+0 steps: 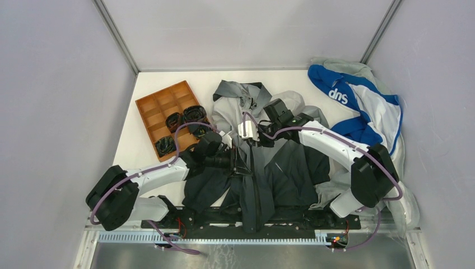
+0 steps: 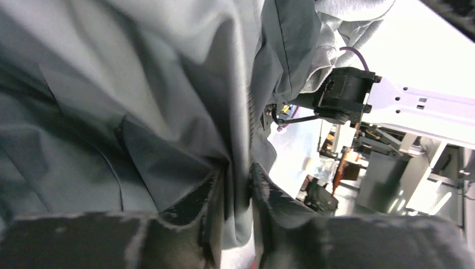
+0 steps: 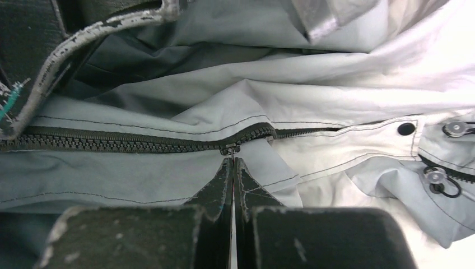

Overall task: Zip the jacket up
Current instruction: Zip the zipper on the jacket.

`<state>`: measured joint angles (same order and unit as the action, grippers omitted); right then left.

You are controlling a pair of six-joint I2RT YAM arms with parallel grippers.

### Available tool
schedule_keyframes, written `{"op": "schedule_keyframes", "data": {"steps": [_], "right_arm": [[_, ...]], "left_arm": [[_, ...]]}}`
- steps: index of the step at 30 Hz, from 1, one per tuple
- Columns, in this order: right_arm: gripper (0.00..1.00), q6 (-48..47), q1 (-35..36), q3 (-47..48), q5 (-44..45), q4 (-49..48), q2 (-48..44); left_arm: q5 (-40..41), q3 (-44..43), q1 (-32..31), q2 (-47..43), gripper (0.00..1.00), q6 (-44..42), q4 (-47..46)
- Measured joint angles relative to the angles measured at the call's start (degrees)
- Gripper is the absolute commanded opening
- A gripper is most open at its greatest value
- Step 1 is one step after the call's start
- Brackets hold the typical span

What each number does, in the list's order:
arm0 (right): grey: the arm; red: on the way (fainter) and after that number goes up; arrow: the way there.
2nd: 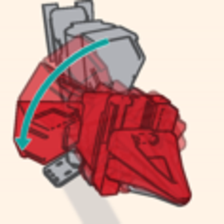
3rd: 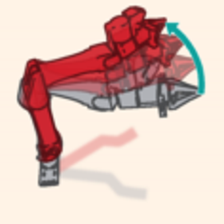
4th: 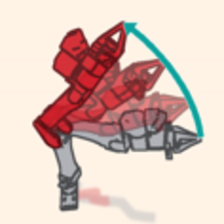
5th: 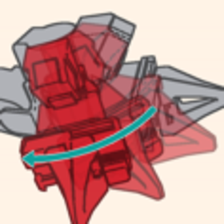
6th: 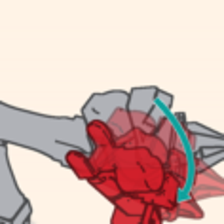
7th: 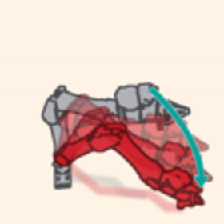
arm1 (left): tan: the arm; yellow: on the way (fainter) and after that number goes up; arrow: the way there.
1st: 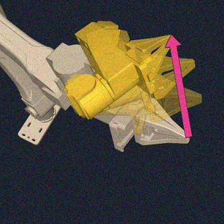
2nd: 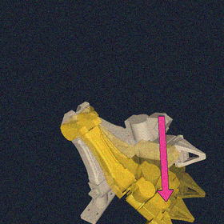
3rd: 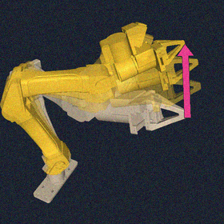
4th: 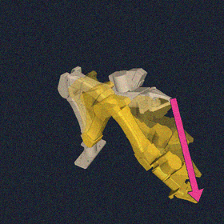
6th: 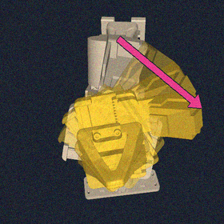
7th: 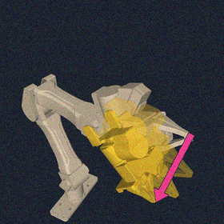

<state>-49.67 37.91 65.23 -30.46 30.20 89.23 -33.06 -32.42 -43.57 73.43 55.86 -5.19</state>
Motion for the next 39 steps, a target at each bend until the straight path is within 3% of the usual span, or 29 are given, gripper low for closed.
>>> {"op": "schedule_keyframes", "data": {"steps": [8, 14, 18, 22, 26, 31, 33, 34, 39], "right_arm": [[0.0, -4.52, -1.16, -5.97, -3.69, 0.37, -8.37], [0.0, -5.68, -1.27, -12.09, -4.76, -0.2, -13.31], [0.0, -5.35, -1.29, -14.69, -4.98, -1.18, -13.51], [0.0, -4.13, -1.27, -15.02, -5.16, -2.43, -13.51], [0.0, -2.58, -1.27, -14.99, -5.46, -3.54, -13.42], [0.0, -1.2, -1.27, -14.93, -5.57, -4.2, -13.4], [0.0, -0.92, -1.27, -14.88, -5.57, -4.44, -13.38], [0.0, -0.81, -1.27, -14.88, -5.57, -4.5, -13.35], [0.0, -0.22, -1.27, -14.88, -5.57, -5.18, -12.87]], "left_arm": [[1.07, 0.57, 2.14, -5.73, 0.77, 1.18, 3.63], [6.84, -0.66, 9.09, -11.65, 0.87, 1.53, 6.08], [12.52, -9.35, 13.49, -7.1, 0.86, -0.57, 11.74], [18.25, -29.27, 15.1, 8.15, 0.79, -5.99, 20.96], [21.75, -50.07, 15.17, 25.29, 0.77, -11.76, 31.8], [25.24, -60.04, 15.17, 37.62, 0.77, -17.51, 44.33], [26.45, -61.79, 15.17, 40.17, 0.72, -19.39, 48.37], [27.06, -62.97, 15.17, 41.29, 0.67, -20.24, 50.49], [26.45, -67.54, 15.17, 43.85, 0.14, -23.41, 54.69]]}}
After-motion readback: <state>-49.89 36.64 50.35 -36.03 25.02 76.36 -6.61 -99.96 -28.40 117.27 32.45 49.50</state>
